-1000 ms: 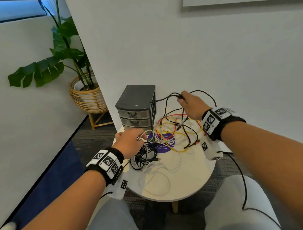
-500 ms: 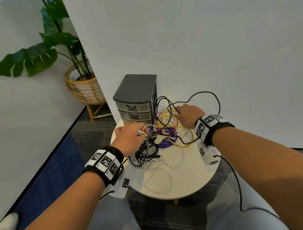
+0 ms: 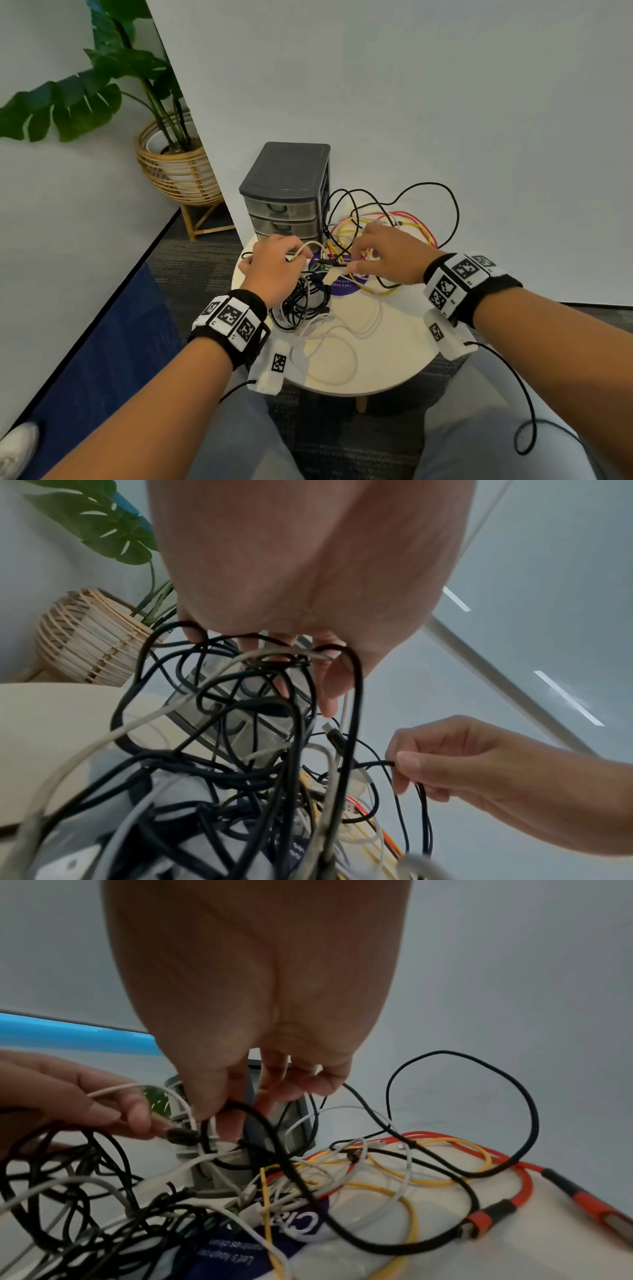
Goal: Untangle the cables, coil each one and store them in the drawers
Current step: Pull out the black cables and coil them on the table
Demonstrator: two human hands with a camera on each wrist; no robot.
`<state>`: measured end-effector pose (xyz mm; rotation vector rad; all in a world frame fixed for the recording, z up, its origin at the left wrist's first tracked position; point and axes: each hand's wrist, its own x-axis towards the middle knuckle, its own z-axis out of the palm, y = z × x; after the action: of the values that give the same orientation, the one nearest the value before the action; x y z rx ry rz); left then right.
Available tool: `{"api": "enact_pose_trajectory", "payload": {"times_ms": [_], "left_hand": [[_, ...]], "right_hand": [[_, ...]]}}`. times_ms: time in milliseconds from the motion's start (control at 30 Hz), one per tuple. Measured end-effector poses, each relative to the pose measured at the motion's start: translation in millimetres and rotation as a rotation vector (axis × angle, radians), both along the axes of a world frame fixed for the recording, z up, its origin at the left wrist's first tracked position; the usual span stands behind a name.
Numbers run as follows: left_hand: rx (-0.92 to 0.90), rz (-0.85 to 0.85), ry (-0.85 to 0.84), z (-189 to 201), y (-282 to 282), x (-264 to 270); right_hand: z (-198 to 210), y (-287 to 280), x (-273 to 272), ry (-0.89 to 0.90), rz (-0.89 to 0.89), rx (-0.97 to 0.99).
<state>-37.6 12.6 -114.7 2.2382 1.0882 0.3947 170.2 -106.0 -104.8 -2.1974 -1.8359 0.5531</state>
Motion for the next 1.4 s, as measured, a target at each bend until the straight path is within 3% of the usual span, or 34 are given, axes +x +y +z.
{"api": "enact_pose_trajectory", "payload": {"times_ms": [133,300,500,733,900,1033,1167,1300,1400], "left_hand": [[-0.013,-0.025,0.036,4,-3,-1],[-0.037,-0.041,0.035,5,-3,-3],[-0.027,-0.051,0.043,4,0,-1],[-0.136,-0.079,-0.087,1,5,-5],[-0.248,-0.076,-0.305,-5,9,-11],[-0.221,-0.014,-0.427,-10,6,-11],[-0.065,0.057,-0.366,-16,-4,-20],[-0.013,0.019,-0.304,-20,-11,-25],[0.029,0.020,-0.266,-20,-11,-22]], "right_hand": [[-4,4,-4,0.011,-0.040,0.173],[-9,13,1,0.230,-0.302,0.351],[-24,31,5,0.244,-0.532,0.297],[-31,45,-18,0.154,-0.378,0.030],[-20,32,-16,0.268,-0.454,0.172],[-13,10,-19,0.371,-0.466,0.268],[-23,-8,-27,0.450,-0.492,0.255],[-37,-19,-28,0.390,-0.618,0.379],[-43,-22,-24,0.360,-0.601,0.235]]}}
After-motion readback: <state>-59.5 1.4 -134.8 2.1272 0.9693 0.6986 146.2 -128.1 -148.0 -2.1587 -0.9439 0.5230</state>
